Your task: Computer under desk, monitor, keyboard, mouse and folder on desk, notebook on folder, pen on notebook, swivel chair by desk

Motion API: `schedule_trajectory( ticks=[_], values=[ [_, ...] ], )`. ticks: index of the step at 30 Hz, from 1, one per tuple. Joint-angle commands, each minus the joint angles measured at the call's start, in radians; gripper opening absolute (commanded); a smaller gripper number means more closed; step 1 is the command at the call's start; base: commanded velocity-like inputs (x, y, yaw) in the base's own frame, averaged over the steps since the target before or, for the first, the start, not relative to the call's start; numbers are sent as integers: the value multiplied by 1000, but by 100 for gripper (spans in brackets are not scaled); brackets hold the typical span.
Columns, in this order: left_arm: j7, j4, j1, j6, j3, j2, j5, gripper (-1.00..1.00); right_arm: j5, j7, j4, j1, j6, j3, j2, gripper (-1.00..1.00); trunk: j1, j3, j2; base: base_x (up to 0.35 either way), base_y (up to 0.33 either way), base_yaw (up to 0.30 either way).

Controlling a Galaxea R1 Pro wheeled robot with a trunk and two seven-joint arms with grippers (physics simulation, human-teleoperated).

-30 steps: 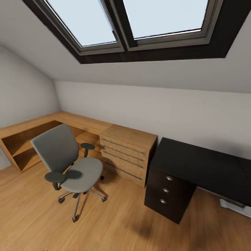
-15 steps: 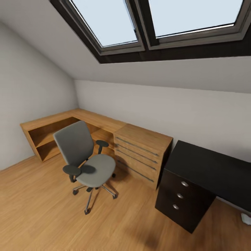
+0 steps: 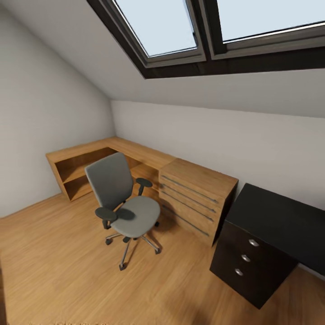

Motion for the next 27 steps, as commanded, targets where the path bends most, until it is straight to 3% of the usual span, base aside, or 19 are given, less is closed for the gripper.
schedule_trajectory(
  ticks=[1, 6, 21, 27],
  values=[
    [10, 0, -1, -1, -8, 0, -1, 100, -6, -2, 2, -1, -4, 9, 0, 100, 0, -3, -2, 0, 0, 170],
    [10, 0, -1, -5, -9, -1, -1, 100, -6, -2, 2, -1, -4, 9, 0, 100, 0, -10, -2, 0, 0, 170],
    [11, 0, -1, -5, -9, -15, -1, 100, -5, -2, 3, -1, -4, 10, -1, 100, -57, 18, 103, 0, 0, 170],
    [11, 0, -1, -6, -8, -15, -1, 100, -5, -2, 3, -1, -4, 9, -1, 100, -57, 11, 103, 0, 0, 170]
  ],
)
